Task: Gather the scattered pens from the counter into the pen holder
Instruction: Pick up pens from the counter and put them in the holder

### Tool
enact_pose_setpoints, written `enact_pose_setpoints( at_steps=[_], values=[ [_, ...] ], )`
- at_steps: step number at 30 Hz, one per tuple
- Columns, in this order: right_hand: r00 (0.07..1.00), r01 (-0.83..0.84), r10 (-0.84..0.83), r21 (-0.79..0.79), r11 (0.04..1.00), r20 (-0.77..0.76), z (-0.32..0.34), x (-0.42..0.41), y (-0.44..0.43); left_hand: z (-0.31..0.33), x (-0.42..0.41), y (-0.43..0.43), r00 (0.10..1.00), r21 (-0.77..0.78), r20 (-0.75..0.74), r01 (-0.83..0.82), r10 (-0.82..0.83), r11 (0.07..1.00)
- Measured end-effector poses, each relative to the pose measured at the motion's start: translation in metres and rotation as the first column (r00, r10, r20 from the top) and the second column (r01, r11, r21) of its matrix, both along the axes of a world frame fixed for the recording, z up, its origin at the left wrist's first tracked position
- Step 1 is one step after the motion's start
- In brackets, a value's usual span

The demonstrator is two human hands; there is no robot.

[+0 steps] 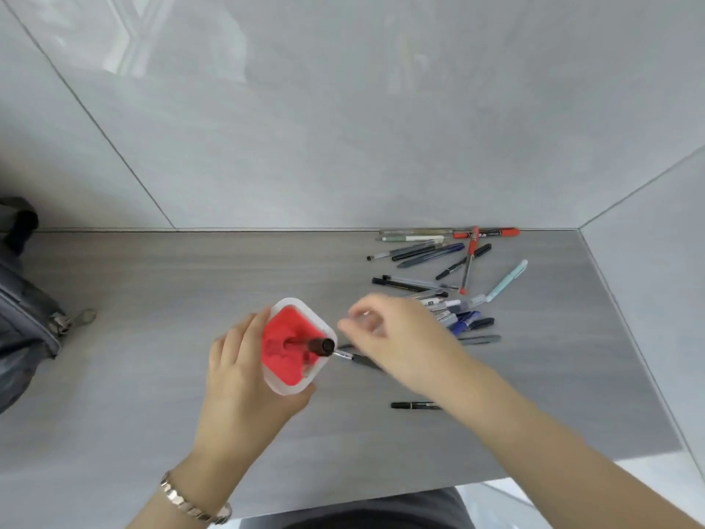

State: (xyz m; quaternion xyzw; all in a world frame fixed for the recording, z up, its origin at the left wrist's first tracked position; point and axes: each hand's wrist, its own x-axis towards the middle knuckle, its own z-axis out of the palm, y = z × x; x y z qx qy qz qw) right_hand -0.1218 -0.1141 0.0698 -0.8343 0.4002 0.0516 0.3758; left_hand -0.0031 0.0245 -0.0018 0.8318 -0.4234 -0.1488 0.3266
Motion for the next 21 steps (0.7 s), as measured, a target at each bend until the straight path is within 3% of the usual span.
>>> enact_pose_setpoints(
  at_steps=[4,9,15,18,21],
  values=[
    [0.984,0.054,-0.092,-0.236,0.97,-0.153,-0.056,-0.079,-0.059,0.004,-0.009,0.003,0.995,0.034,-0.033,-0.09,0.091,0.995],
    [0.901,-0.382,0.244,-0.389,0.838,-0.36,-0.111,-0.115,-0.084,0.007,-0.03,0.006,0.985,0.041,-0.083,-0.147,0.15,0.988],
    [0.825,-0.56,0.392,-0.501,0.66,-0.406,-0.136,-0.114,-0.106,0.006,-0.051,0.01,0.978,0.02,-0.097,-0.186,0.187,0.982],
    [0.821,-0.57,0.412,-0.524,0.633,-0.396,-0.128,-0.114,-0.114,0.003,-0.056,0.014,0.969,0.022,-0.109,-0.221,0.222,0.975],
    [0.91,-0.407,0.283,-0.523,0.749,-0.302,-0.1,-0.11,-0.112,0.003,-0.059,0.013,0.963,0.022,-0.113,-0.242,0.243,0.97]
  ],
)
